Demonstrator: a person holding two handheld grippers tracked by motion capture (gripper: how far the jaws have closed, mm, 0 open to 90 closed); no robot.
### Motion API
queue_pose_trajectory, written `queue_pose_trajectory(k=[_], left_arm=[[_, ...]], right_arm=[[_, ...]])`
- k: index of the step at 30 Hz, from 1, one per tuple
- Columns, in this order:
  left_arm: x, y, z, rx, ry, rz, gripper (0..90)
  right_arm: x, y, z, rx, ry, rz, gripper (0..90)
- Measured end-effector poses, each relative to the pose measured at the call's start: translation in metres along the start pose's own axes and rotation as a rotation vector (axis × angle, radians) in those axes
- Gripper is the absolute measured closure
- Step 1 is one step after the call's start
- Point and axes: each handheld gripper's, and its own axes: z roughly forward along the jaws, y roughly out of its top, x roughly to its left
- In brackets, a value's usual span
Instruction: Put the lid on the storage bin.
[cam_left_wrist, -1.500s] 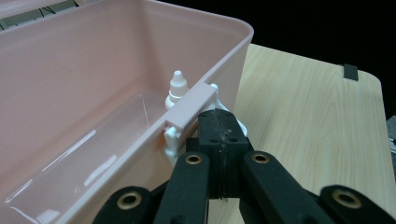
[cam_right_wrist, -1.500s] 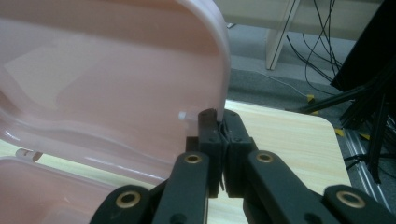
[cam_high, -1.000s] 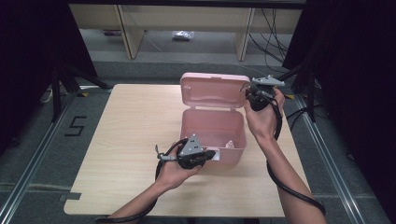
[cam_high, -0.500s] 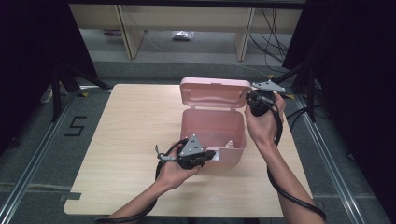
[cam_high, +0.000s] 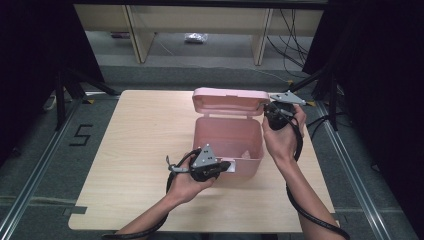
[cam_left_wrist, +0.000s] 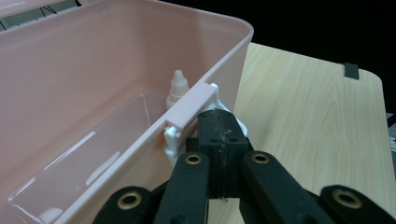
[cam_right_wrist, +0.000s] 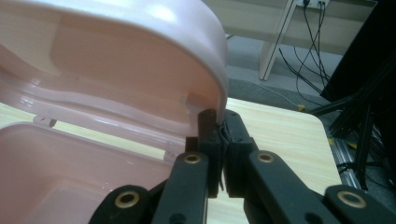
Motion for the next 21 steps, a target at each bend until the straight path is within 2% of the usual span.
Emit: queue_pose_trajectory(k=[9, 11, 15, 19, 21], left_arm=[[0.001, -0.001, -0.003, -0.004, 0.001, -0.004, 90.0], [0.001, -0.001, -0.004, -0.009, -0.01, -0.009, 90.0], [0.0, 0.001, -0.01, -0.027, -0.011, -0.024, 90.0], [0.0, 0.007, -0.019, -0.06, -0.011, -0.027, 90.0], [0.002, 0.01, -0.026, -0.075, 0.003, -0.024, 90.0]], right_arm=[[0.001, -0.003, -0.001, -0.014, -0.004, -0.006, 88.9], [0.001, -0.003, -0.003, -0.003, -0.002, 0.002, 88.9], [0.001, -0.004, -0.002, -0.015, -0.007, -0.022, 88.9], [0.001, -0.007, -0.004, -0.018, -0.008, -0.014, 88.8], [0.001, -0.008, -0.004, -0.012, -0.001, -0.014, 88.7]])
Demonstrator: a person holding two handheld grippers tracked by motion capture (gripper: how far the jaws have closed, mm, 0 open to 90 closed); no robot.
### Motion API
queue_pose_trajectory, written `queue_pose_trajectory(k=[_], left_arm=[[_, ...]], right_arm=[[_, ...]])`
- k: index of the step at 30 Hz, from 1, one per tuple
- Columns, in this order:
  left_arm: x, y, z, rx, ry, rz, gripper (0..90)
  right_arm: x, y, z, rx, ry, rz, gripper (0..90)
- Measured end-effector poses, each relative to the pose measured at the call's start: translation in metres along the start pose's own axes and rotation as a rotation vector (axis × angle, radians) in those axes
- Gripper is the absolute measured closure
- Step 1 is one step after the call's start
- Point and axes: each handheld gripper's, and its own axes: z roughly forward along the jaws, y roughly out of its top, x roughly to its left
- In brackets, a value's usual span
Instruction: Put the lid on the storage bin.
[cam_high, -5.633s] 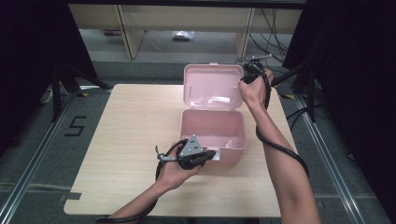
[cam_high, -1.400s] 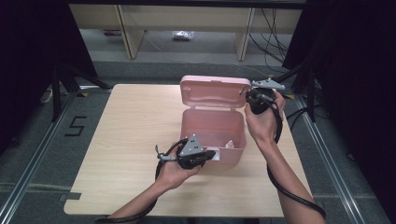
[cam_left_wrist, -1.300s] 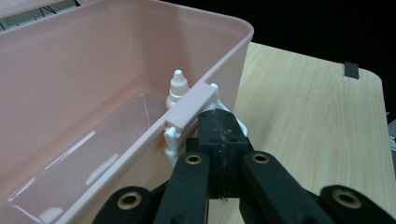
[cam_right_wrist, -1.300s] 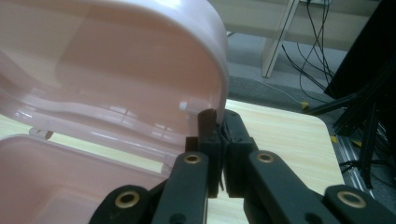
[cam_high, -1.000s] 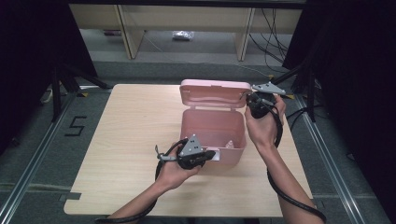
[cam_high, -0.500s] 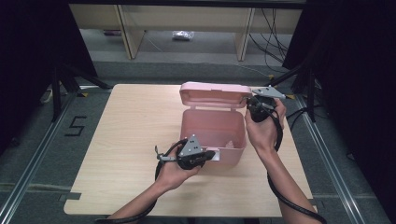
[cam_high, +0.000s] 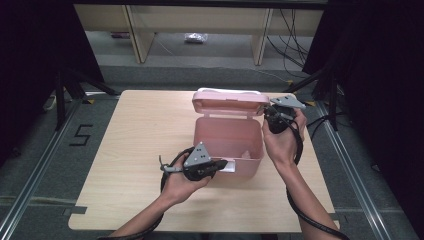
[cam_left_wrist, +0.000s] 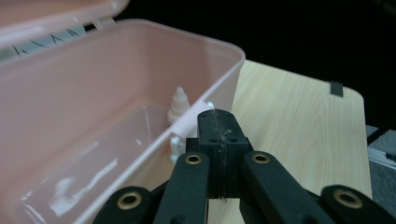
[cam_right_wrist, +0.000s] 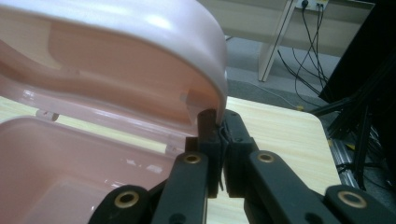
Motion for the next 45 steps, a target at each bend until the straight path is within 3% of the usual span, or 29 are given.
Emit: queue_pose_trajectory(k=[13, 19, 24, 25, 26, 27, 32, 35, 39, 45], left_arm=[[0.035, 0.019, -0.03, -0.088, 0.126, -0.059, 90.0], [0.044, 0.021, -0.034, -0.102, 0.157, -0.079, 90.0], [0.048, 0.023, -0.036, -0.11, 0.174, -0.085, 90.0], [0.049, 0.023, -0.036, -0.11, 0.175, -0.085, 90.0], [0.05, 0.023, -0.037, -0.109, 0.176, -0.086, 90.0], [0.05, 0.023, -0.036, -0.112, 0.178, -0.087, 90.0], [0.052, 0.025, -0.036, -0.118, 0.184, -0.091, 90.0], [0.053, 0.025, -0.036, -0.121, 0.186, -0.09, 90.0], [0.053, 0.025, -0.035, -0.118, 0.188, -0.089, 90.0], [0.054, 0.024, -0.035, -0.121, 0.191, -0.095, 90.0]], right_arm=[[0.002, -0.007, -0.005, -0.006, 0.0, -0.014, 88.4], [0.004, -0.01, -0.008, 0.002, -0.002, 0.005, 88.3], [0.003, -0.013, -0.009, -0.006, -0.007, -0.018, 88.2], [0.005, -0.014, -0.01, 0.001, -0.006, -0.002, 88.1], [0.003, -0.015, -0.011, 0.002, 0.004, -0.018, 88.1], [0.006, -0.015, -0.012, 0.012, -0.003, 0.007, 88.1], [0.006, -0.019, -0.012, 0.001, 0.0, -0.017, 88.0], [0.008, -0.023, -0.014, 0.004, -0.006, 0.006, 87.9], [0.007, -0.028, -0.015, 0.001, -0.007, -0.016, 87.7], [0.01, -0.034, -0.018, 0.006, -0.005, -0.009, 87.5]])
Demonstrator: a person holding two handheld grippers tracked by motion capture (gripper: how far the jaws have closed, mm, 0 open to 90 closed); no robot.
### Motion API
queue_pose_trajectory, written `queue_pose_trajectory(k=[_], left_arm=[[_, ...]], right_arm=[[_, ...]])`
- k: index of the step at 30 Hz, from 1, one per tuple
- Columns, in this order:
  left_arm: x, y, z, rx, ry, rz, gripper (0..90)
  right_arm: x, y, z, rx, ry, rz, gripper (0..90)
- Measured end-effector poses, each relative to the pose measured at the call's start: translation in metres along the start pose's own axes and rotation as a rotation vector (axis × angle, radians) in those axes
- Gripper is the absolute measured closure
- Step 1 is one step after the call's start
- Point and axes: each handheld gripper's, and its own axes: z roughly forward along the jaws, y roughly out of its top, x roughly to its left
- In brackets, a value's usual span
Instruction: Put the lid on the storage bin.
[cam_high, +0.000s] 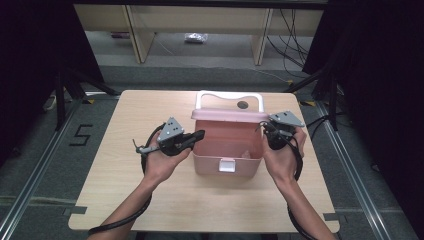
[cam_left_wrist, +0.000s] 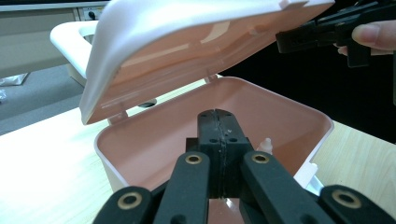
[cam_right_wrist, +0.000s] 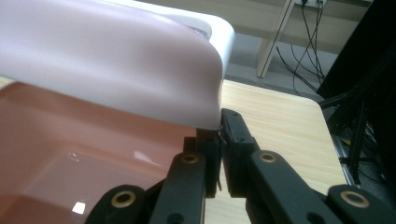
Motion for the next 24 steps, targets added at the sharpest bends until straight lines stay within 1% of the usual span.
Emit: queue_pose_trajectory(k=[1, 2, 3, 4, 5, 6, 7, 8, 9, 10, 11, 12, 13, 14, 15, 16, 17, 18, 19, 20, 21, 22, 24], left_arm=[[0.0, 0.0, 0.0, -0.001, 0.0, 0.0, 90.0], [0.001, 0.0, 0.0, -0.001, 0.002, 0.001, 90.0], [0.001, 0.0, 0.0, -0.001, 0.002, 0.001, 90.0], [0.001, 0.0, 0.0, -0.001, 0.003, 0.002, 90.0], [0.001, 0.0, 0.0, -0.002, 0.002, 0.001, 90.0], [0.0, 0.0, 0.0, -0.003, 0.001, 0.001, 90.0], [0.0, 0.0, 0.0, -0.004, 0.002, 0.0, 90.0], [0.0, 0.001, 0.0, -0.004, 0.003, -0.001, 90.0], [0.0, 0.001, -0.001, -0.005, 0.005, 0.001, 90.0], [0.0, 0.001, -0.001, -0.005, 0.005, 0.002, 90.0], [0.0, 0.001, -0.001, -0.005, 0.005, 0.004, 90.0], [-0.001, 0.001, -0.001, -0.006, 0.005, 0.002, 90.0], [-0.001, 0.001, -0.001, -0.007, 0.005, 0.002, 90.0], [-0.001, 0.001, -0.001, -0.006, 0.004, 0.002, 90.0], [-0.001, 0.0, -0.001, -0.006, 0.003, 0.005, 90.0], [-0.001, 0.0, -0.001, -0.006, 0.003, 0.006, 90.0], [-0.001, 0.0, -0.001, -0.005, 0.003, 0.005, 90.0], [-0.001, 0.0, -0.001, -0.003, 0.003, 0.005, 90.0], [-0.001, -0.001, 0.0, -0.007, 0.001, 0.002, 90.0], [-0.001, -0.002, 0.0, -0.006, 0.0, 0.002, 90.0], [-0.001, -0.002, -0.001, 0.002, 0.002, 0.006, 90.0], [-0.001, -0.002, -0.001, 0.004, 0.002, 0.006, 90.0], [-0.001, -0.003, -0.001, 0.008, 0.005, 0.005, 90.0]], right_arm=[[-0.001, -0.001, 0.0, -0.005, 0.003, -0.007, 87.4], [-0.001, -0.002, 0.0, 0.004, -0.001, -0.01, 87.3], [0.0, -0.002, -0.001, 0.011, 0.006, 0.0, 87.3], [-0.001, -0.003, -0.001, -0.003, 0.004, -0.01, 87.3], [0.0, -0.005, -0.001, -0.004, -0.008, -0.008, 87.3], [-0.001, -0.004, -0.001, 0.004, -0.003, -0.024, 87.2], [0.0, -0.005, -0.002, 0.009, 0.004, -0.001, 87.1], [0.0, -0.006, -0.002, 0.008, 0.007, 0.001, 87.0], [0.0, -0.007, -0.002, 0.003, 0.003, -0.006, 86.9], [-0.001, -0.007, -0.002, 0.009, 0.001, -0.027, 86.8], [0.002, -0.009, -0.004, 0.023, 0.012, 0.011, 86.7], [0.0, -0.01, -0.003, 0.011, 0.015, -0.01, 86.8], [0.001, -0.011, -0.005, 0.028, 0.017, 0.015, 86.8], [0.0, -0.012, -0.004, 0.016, 0.011, -0.001, 86.8], [0.0, -0.013, -0.003, 0.013, 0.012, -0.001, 86.7], [0.001, -0.015, -0.004, 0.019, 0.015, 0.023, 86.6], [0.0, -0.015, -0.006, 0.042, 0.028, 0.016, 86.4], [-0.003, -0.016, -0.005, 0.038, 0.031, -0.017, 86.3], [-0.001, -0.017, -0.005, 0.049, 0.032, 0.011, 85.8], [-0.002, -0.019, -0.004, 0.044, 0.045, 0.014, 84.9], [-0.003, -0.02, -0.004, 0.042, 0.044, -0.003, 83.9], [-0.003, -0.022, -0.005, 0.049, 0.058, 0.011, 83.9], [-0.003, -0.024, -0.005, 0.046, 0.068, 0.013, 84.0]])
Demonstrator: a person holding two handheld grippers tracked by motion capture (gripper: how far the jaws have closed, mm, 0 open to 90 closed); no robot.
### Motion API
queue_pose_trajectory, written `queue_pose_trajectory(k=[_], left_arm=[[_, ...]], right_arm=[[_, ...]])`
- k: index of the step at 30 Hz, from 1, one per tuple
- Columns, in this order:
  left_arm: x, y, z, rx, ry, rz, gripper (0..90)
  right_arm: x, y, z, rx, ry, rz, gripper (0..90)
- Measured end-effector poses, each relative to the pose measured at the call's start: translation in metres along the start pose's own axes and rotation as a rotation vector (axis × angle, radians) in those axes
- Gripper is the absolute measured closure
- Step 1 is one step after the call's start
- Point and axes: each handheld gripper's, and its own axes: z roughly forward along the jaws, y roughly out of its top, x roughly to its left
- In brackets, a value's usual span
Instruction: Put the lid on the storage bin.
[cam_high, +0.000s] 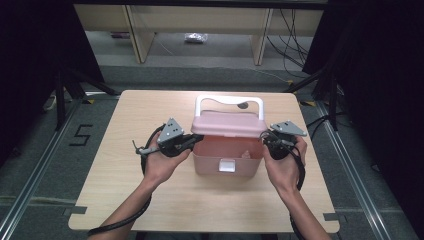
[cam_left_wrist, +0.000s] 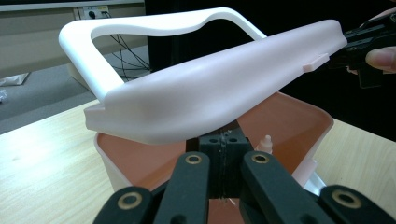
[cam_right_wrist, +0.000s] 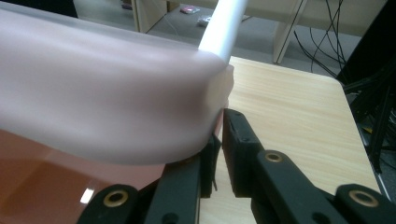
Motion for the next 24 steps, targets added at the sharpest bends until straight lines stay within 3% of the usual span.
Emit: queue_pose_trajectory(k=[5, 6, 7, 12, 18, 19, 20, 24], left_arm=[[0.0, 0.0, -0.001, 0.001, -0.001, 0.0, 90.0], [0.0, -0.001, -0.001, 0.003, -0.001, 0.002, 90.0], [0.0, -0.001, -0.001, 0.004, -0.002, 0.001, 90.0], [0.0, -0.002, -0.002, 0.009, -0.002, 0.004, 90.0], [-0.001, -0.004, -0.002, 0.012, -0.002, -0.002, 90.0], [-0.001, -0.004, -0.002, 0.012, -0.002, 0.0, 90.0], [-0.001, -0.005, -0.002, 0.013, -0.002, 0.001, 90.0], [-0.002, -0.006, -0.003, 0.022, -0.004, 0.0, 90.0]], right_arm=[[0.001, -0.001, -0.003, 0.014, 0.008, -0.007, 82.0], [0.004, -0.002, -0.004, 0.01, 0.003, 0.022, 81.3], [0.001, -0.003, -0.004, 0.012, 0.019, -0.01, 80.8], [0.0, -0.011, -0.006, 0.017, 0.023, -0.002, 79.7], [-0.005, -0.016, -0.011, 0.029, 0.039, 0.003, 85.4], [-0.005, -0.018, -0.013, 0.032, 0.042, 0.031, 86.9], [-0.007, -0.019, -0.014, 0.036, 0.037, 0.013, 88.6], [-0.015, -0.022, -0.016, 0.044, 0.05, 0.018, 90.0]])
